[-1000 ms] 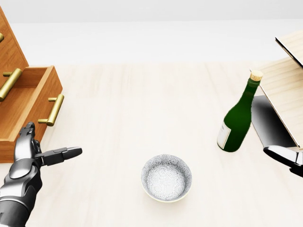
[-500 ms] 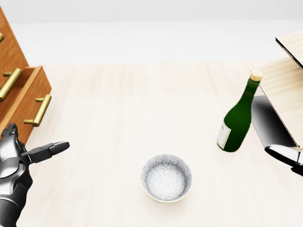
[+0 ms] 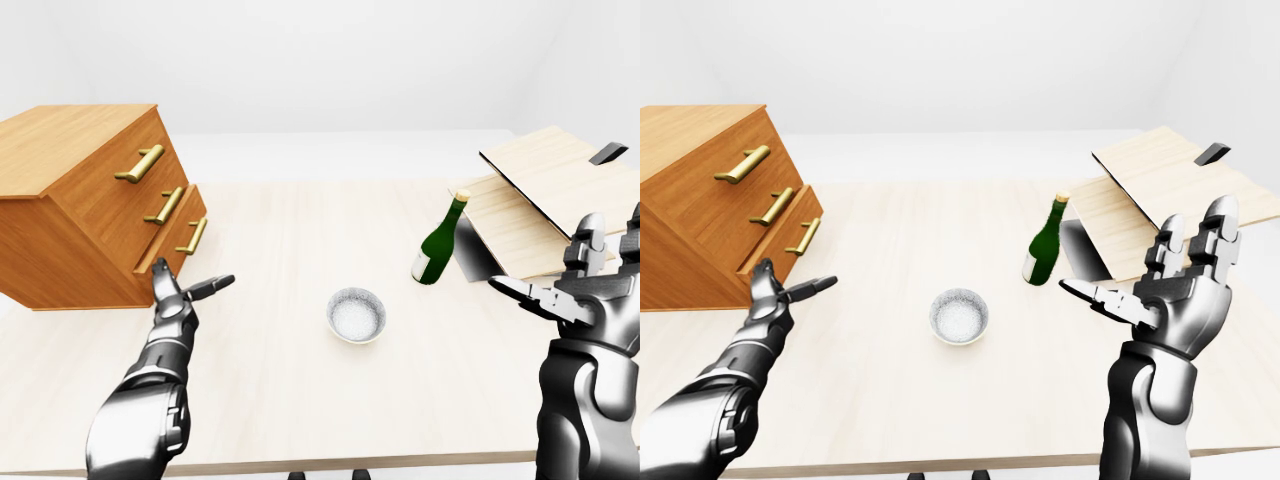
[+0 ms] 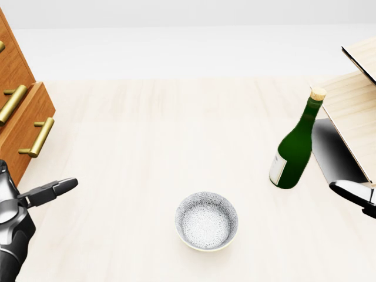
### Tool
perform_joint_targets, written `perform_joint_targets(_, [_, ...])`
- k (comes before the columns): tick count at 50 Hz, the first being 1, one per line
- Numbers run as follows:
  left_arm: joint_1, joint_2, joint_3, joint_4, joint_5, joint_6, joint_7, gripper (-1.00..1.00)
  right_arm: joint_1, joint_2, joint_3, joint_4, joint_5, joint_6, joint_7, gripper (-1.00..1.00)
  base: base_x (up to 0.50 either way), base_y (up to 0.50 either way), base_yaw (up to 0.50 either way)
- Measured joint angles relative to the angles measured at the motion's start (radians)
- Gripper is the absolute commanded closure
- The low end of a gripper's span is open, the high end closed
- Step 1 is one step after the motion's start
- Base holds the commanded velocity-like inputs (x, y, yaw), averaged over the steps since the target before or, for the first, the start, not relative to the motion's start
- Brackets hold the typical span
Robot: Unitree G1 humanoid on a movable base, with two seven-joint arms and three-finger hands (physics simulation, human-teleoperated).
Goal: Close the bottom drawer of the cabinet.
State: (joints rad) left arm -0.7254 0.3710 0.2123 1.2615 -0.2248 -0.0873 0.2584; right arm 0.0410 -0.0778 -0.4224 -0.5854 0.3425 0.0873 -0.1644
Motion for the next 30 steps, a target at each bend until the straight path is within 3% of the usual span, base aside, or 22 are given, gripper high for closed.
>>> perform_joint_targets(15, [0.014,0.022,0.009,0.000,-0.032,0.000,0.112,-1.00,0.001,0.001,0.001,0.002,0.000,0.000,0.000,-1.00,0.00,0.00,0.00])
perform_joint_targets(30, [0.019,-0.012,-0.004,-0.037,-0.077,0.000,0.232,-1.00,0.001,0.000,0.001,0.004,0.000,0.000,0.000,-1.00,0.00,0.00,0.00])
